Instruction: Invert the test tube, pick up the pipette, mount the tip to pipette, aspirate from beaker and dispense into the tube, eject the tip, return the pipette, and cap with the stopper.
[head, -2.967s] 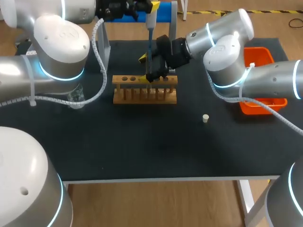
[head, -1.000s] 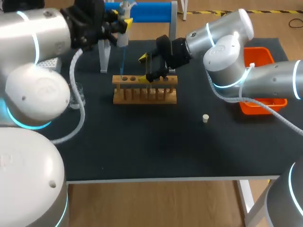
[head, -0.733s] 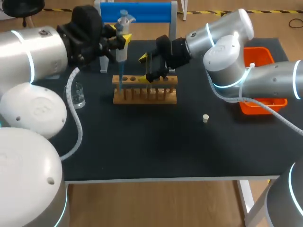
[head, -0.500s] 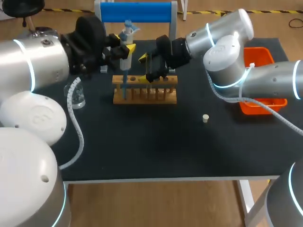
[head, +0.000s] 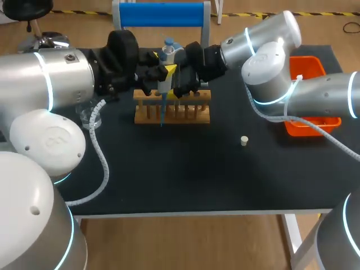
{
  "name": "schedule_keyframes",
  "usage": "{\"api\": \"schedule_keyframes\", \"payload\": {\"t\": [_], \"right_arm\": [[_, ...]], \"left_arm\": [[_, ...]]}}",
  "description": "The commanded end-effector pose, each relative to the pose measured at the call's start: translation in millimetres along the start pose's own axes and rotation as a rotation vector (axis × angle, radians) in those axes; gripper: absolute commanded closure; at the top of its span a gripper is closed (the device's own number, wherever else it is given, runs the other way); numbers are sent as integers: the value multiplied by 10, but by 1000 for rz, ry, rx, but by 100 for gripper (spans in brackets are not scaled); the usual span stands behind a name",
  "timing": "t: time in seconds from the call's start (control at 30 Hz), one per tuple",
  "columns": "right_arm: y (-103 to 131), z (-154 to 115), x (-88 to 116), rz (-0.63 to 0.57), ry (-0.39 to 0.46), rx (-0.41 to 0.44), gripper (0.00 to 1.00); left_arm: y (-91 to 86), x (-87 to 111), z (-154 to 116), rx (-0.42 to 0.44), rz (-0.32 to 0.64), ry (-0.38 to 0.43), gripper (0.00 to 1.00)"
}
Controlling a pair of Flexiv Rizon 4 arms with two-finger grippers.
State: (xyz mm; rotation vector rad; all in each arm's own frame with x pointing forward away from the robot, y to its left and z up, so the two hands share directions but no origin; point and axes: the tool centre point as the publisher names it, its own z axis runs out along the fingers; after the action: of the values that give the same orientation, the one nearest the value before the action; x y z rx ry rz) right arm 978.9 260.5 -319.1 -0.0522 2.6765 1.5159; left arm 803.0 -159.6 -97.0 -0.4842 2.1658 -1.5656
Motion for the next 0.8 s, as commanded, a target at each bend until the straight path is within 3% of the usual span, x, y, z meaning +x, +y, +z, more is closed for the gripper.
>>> {"api": "schedule_keyframes", "payload": {"t": [0.03,0.8], "right_arm": [[1,-12,-7,1,4,2,0],[1,-12,-7,1,4,2,0]], "left_arm": [[41,-26,54,81,1,28,100],[50,83,259,138,24,175,100]]}}
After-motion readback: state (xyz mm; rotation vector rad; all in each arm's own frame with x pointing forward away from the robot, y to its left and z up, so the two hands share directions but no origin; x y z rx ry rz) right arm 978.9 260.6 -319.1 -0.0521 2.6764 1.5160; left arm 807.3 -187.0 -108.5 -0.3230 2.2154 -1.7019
